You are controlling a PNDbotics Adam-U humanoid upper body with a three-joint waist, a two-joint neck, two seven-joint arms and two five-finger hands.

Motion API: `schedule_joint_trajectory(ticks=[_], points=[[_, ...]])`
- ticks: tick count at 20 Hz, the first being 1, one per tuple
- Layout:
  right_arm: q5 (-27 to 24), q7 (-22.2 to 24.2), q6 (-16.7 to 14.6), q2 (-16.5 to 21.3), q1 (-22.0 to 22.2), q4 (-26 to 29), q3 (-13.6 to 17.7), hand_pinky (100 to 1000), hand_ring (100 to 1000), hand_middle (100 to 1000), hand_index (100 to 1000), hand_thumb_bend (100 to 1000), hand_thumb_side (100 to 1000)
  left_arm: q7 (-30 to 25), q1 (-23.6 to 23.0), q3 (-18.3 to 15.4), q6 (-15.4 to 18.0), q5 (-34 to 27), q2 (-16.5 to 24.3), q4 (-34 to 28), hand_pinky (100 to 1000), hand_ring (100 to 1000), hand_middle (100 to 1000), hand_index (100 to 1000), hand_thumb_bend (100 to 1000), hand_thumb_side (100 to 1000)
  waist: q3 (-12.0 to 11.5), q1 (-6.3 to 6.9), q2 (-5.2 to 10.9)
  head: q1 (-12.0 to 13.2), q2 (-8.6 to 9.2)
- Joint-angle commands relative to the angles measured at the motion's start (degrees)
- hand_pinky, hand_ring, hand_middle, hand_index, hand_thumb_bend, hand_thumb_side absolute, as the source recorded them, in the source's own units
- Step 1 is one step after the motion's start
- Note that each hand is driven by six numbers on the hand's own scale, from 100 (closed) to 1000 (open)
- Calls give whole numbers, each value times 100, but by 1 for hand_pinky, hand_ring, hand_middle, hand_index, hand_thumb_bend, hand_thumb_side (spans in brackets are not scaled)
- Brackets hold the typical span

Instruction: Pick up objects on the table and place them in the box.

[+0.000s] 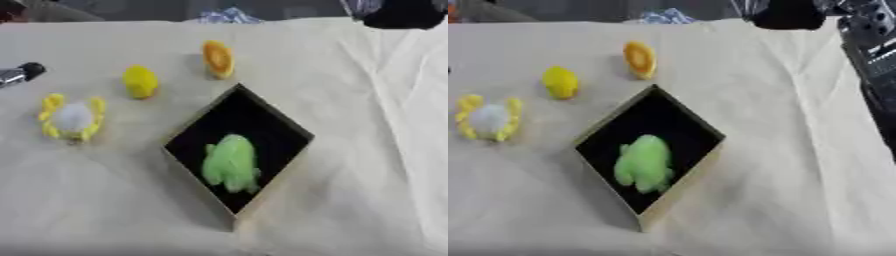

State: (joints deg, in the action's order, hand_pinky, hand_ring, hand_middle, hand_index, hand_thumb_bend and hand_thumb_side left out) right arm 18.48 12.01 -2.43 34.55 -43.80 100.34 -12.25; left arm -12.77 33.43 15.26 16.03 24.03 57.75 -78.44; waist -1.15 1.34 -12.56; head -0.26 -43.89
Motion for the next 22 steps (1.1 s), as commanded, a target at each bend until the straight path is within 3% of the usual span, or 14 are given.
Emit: schedule_joint_trajectory(ticks=[1,2,6,10,15,19,22], points=[[25,-78,32,79,-94,87,74,893,882,692,830,100,281,-322,284,407,312,324,277,466,862,838,821,923,630,494,-64,13,99,21,-23],[26,-92,41,82,-79,85,83,893,882,691,829,100,283,-419,392,553,409,421,230,623,863,840,822,922,679,461,-103,17,103,-5,-23],[19,-146,71,63,-38,98,122,893,880,687,827,100,283,-813,712,766,804,815,31,1215,863,840,819,916,715,406,-195,27,106,-148,-23],[14,-156,89,24,-49,111,137,892,879,686,827,100,286,-1213,863,702,1203,943,-123,1521,867,841,821,924,669,333,-221,-10,84,-207,-23],[32,-181,107,-3,-70,84,142,891,878,685,826,100,292,-1686,942,556,1634,599,-183,1411,869,832,806,898,618,202,-254,-51,61,-206,-23],[37,-194,113,-31,-81,65,146,890,876,682,825,100,293,-2109,965,558,1710,180,-207,1163,873,829,801,899,606,179,-260,-75,58,-186,-23],[31,-215,120,-59,-83,56,158,890,875,680,823,100,295,-2409,1052,622,1586,-119,-258,983,872,829,802,900,611,167,-261,-83,59,-177,-23]])
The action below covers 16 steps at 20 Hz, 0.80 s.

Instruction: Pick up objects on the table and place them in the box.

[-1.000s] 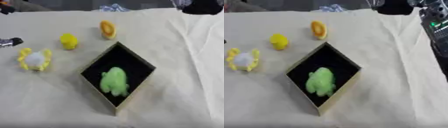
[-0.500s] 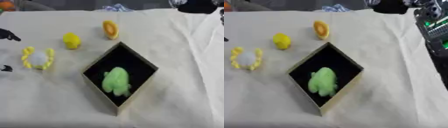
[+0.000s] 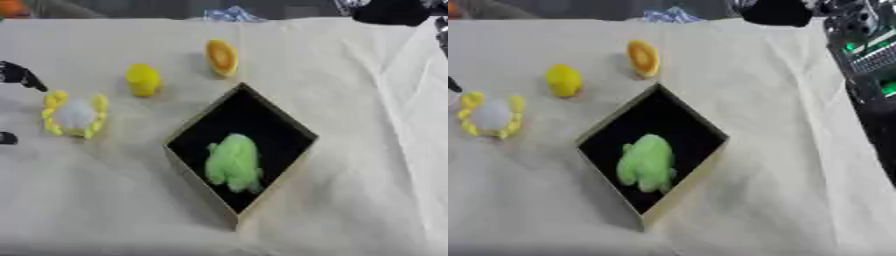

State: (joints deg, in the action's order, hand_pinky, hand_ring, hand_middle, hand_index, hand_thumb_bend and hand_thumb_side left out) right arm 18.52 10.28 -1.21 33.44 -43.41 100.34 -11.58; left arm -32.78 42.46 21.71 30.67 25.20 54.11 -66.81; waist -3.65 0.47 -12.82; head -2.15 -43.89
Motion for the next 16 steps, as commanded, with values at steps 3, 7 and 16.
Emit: schedule_joint_trajectory(ticks=[3,7,16], points=[[17,-51,5,11,-127,57,98,890,875,679,823,100,295,-712,342,87,-74,-407,-71,-154,871,830,804,899,620,152,-3,-13,90,20,-23],[9,-61,15,-33,-124,62,111,890,875,679,823,100,296,-1112,662,188,-218,-254,-437,159,868,831,807,901,638,149,17,-37,98,64,-23],[-15,-98,51,-72,-91,80,156,890,875,676,822,100,303,-1742,1004,175,-106,17,-942,903,857,826,796,890,617,134,19,-27,72,128,-23]])
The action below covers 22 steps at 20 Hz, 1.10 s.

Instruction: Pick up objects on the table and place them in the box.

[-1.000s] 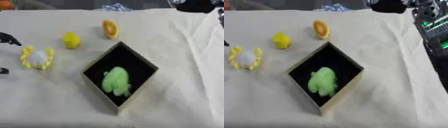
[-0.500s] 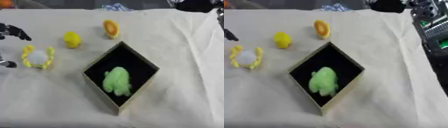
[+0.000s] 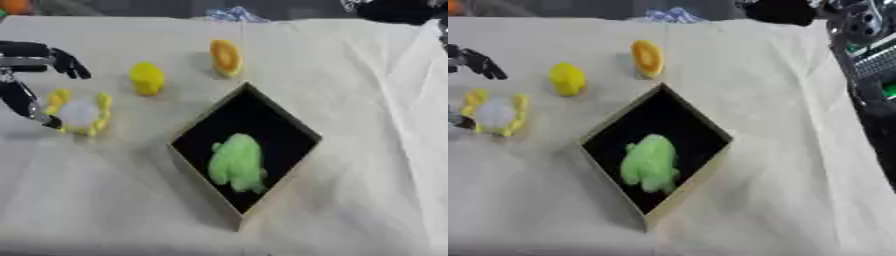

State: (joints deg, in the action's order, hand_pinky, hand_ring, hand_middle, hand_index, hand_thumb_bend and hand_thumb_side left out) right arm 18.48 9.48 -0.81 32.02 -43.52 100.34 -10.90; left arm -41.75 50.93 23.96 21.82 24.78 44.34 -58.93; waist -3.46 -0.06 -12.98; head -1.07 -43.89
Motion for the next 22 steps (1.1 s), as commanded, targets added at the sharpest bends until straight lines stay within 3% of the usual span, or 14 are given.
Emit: schedule_joint_trajectory(ticks=[1,10,18,22], points=[[-14,-20,13,68,-77,82,91,890,875,675,821,100,303,-868,172,-46,807,65,-1,168,855,823,793,889,612,127,-1,27,85,17,-23],[-29,-50,38,31,-47,102,123,891,875,674,820,100,306,-764,201,20,1010,81,-215,445,808,763,715,833,510,100,6,25,88,-27,-23],[-36,-82,56,8,-27,121,156,889,874,674,820,100,304,-599,161,119,1129,573,-269,414,746,691,628,754,451,100,4,21,96,-37,-23],[-42,-98,63,-6,-25,136,170,889,874,674,817,100,302,-365,108,163,1201,851,-277,353,723,656,584,703,326,100,5,7,103,-38,-23]])
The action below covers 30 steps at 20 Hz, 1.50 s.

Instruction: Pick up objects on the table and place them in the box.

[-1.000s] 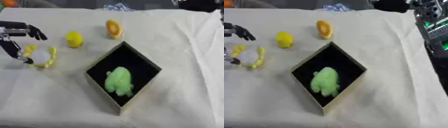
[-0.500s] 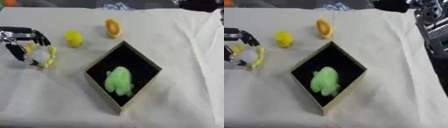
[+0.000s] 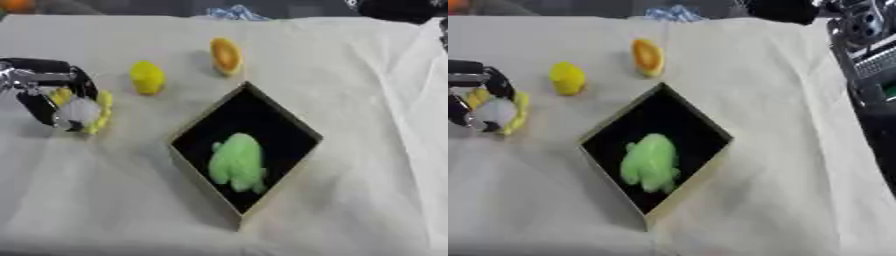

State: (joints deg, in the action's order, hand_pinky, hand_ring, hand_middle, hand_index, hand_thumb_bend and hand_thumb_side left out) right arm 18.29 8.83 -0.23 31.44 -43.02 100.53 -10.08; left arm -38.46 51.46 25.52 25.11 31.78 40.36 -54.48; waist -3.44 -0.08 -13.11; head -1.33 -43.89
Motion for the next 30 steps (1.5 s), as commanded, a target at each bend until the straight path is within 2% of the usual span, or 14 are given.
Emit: schedule_joint_trajectory(ticks=[1,7,11,14,18,20,26,30], points=[[-23,-40,7,53,-71,118,93,889,874,674,817,100,301,-619,32,-5,879,166,139,-159,719,650,574,692,304,100,4,4,119,-12,-23],[-23,-81,23,71,-37,128,131,888,874,674,816,100,301,-39,-23,-274,860,-46,383,-1045,717,645,569,690,292,100,-3,-9,125,-31,-23],[-21,-101,31,79,-17,137,149,888,874,674,815,100,298,337,319,-356,1048,-300,235,-1655,721,635,572,694,310,100,-20,1,148,-59,-23],[-21,-95,33,57,-32,137,138,888,872,674,815,100,296,548,679,-83,1121,-384,-105,-2085,722,628,573,696,301,100,-28,15,166,-57,-23],[-24,-78,29,26,-45,143,117,888,871,673,814,100,299,306,939,343,850,-390,-676,-2613,725,629,574,699,276,100,-34,38,179,-21,-23],[-27,-69,30,14,-39,145,111,888,871,673,814,100,301,117,1031,422,659,-351,-989,-2564,727,631,575,701,269,100,-33,47,180,3,-23],[-43,-54,36,-9,-27,152,110,889,872,673,814,100,302,-185,1202,500,105,-121,-1851,-1810,733,634,581,710,237,100,-22,68,158,57,-23],[-54,-47,39,-27,-33,158,113,889,872,672,814,100,306,-246,1210,531,2,90,-2288,-1426,739,640,590,721,242,100,2,66,144,72,-23]])
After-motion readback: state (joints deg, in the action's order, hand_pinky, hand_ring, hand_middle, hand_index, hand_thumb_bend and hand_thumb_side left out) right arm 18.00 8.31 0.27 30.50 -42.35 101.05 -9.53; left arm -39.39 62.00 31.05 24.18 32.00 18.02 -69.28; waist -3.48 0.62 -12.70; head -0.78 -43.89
